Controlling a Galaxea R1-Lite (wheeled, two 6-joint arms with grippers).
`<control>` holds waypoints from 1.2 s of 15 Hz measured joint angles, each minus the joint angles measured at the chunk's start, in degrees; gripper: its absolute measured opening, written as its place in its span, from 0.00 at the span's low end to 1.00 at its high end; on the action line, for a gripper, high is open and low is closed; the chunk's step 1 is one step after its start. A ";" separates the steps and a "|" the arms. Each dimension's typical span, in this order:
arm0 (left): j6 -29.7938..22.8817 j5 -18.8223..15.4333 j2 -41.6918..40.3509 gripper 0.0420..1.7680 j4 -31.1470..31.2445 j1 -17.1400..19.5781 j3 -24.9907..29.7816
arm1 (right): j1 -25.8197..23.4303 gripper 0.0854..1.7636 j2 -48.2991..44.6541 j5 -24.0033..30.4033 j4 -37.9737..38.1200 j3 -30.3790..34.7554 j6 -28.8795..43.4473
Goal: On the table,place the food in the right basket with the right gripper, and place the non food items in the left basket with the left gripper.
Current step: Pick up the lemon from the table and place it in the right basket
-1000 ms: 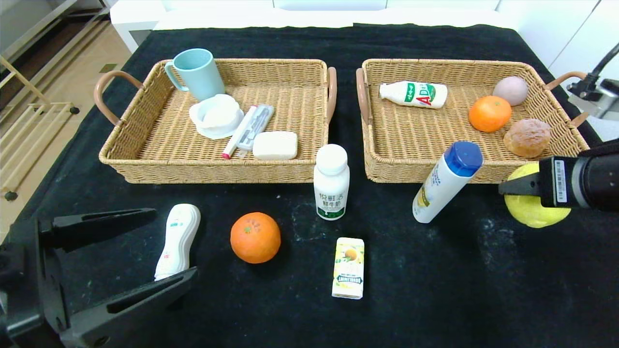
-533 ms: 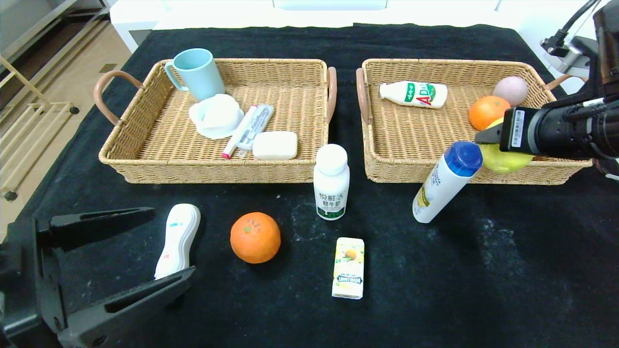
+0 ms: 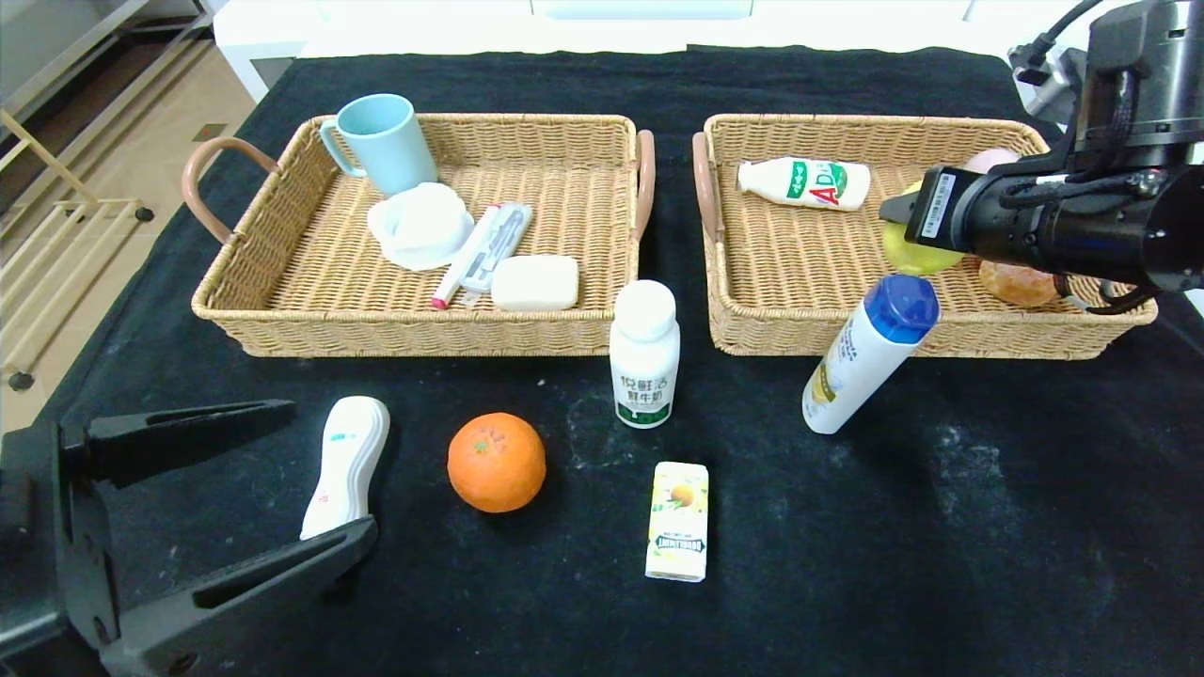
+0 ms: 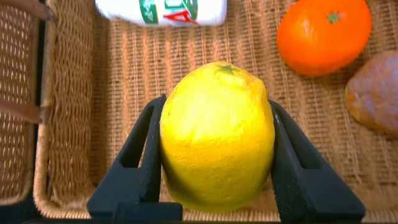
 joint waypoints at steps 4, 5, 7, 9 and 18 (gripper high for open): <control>0.02 0.00 -0.20 0.97 0.05 0.00 -0.05 | -1.33 0.56 3.39 0.02 -5.49 0.02 -1.55; 0.00 -0.02 -0.33 0.97 0.05 0.00 -0.11 | -1.62 0.56 4.01 0.05 -6.49 -0.05 -1.94; 0.00 -0.05 -0.61 0.97 0.11 0.00 -0.16 | -1.85 0.56 4.73 0.09 -7.14 -0.06 -2.02; 0.07 -0.05 -0.78 0.97 0.11 -0.06 -0.22 | -1.99 0.57 5.01 0.13 -7.23 0.05 -1.99; 0.44 -0.05 -0.88 0.97 0.40 -0.09 -0.11 | -2.16 0.84 4.18 0.16 -7.34 0.15 -2.07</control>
